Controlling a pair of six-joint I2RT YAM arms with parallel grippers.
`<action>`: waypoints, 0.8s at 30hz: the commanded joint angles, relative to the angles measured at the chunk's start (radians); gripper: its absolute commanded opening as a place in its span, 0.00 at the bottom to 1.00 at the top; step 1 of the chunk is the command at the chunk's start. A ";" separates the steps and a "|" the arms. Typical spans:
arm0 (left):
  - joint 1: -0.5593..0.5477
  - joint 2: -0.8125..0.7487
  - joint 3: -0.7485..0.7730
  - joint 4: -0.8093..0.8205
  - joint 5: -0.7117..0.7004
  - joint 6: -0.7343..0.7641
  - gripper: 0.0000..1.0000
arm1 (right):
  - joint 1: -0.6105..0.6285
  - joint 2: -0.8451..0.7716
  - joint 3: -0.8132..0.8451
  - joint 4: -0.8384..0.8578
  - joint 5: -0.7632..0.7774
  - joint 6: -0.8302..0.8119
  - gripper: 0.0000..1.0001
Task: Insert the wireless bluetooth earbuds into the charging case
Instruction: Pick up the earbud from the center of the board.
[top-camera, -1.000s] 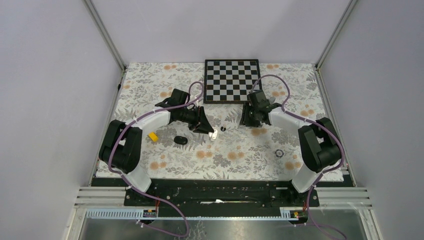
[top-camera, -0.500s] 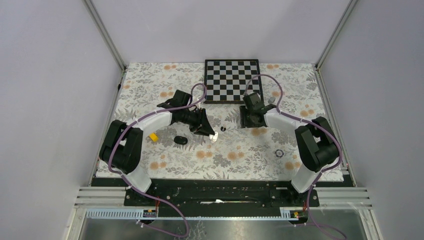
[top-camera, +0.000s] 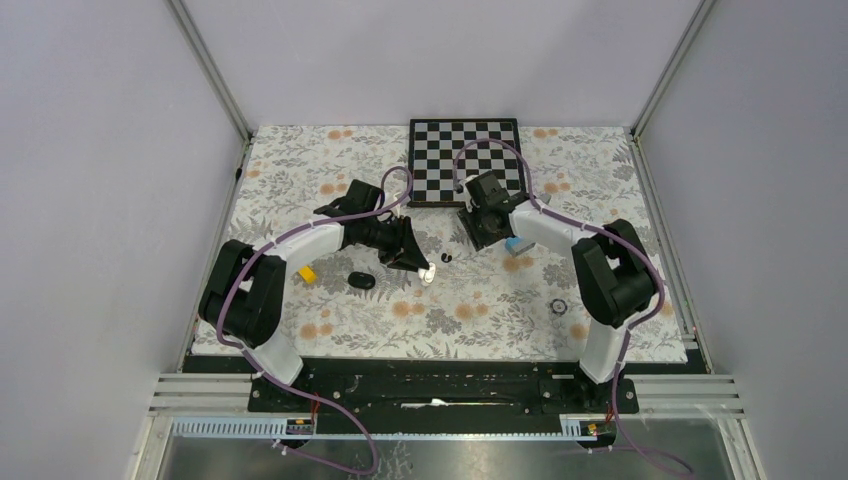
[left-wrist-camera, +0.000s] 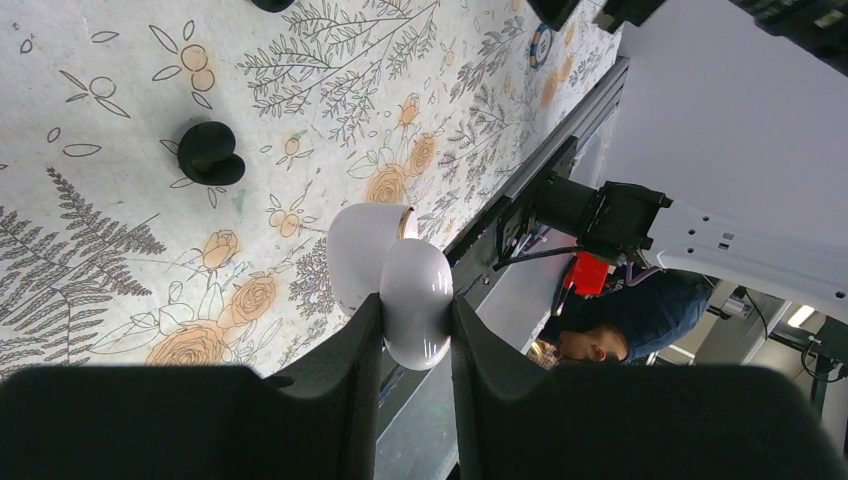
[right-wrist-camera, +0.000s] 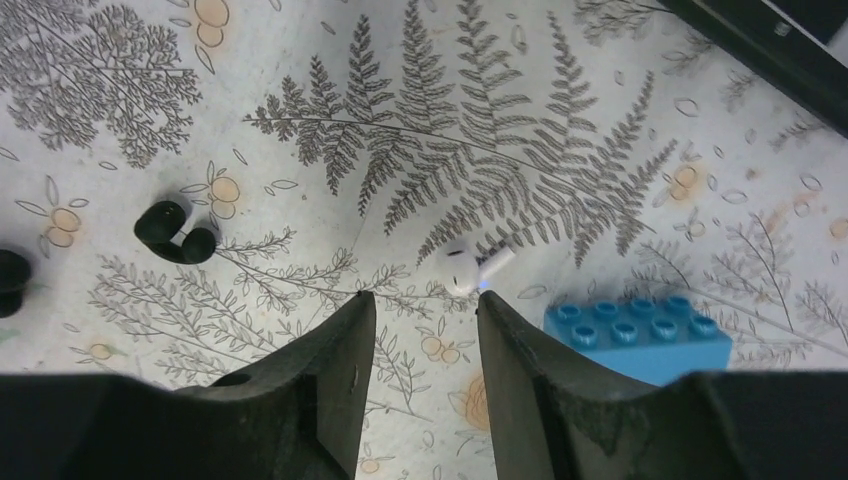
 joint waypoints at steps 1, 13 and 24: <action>-0.003 -0.046 0.007 0.021 -0.019 -0.005 0.00 | -0.006 0.070 0.070 -0.112 -0.081 -0.156 0.50; -0.003 -0.058 -0.002 0.021 -0.027 -0.013 0.00 | -0.005 0.086 0.075 -0.070 -0.068 -0.208 0.46; -0.003 -0.062 -0.005 0.021 -0.032 -0.018 0.00 | -0.005 0.107 0.104 -0.059 -0.087 -0.221 0.48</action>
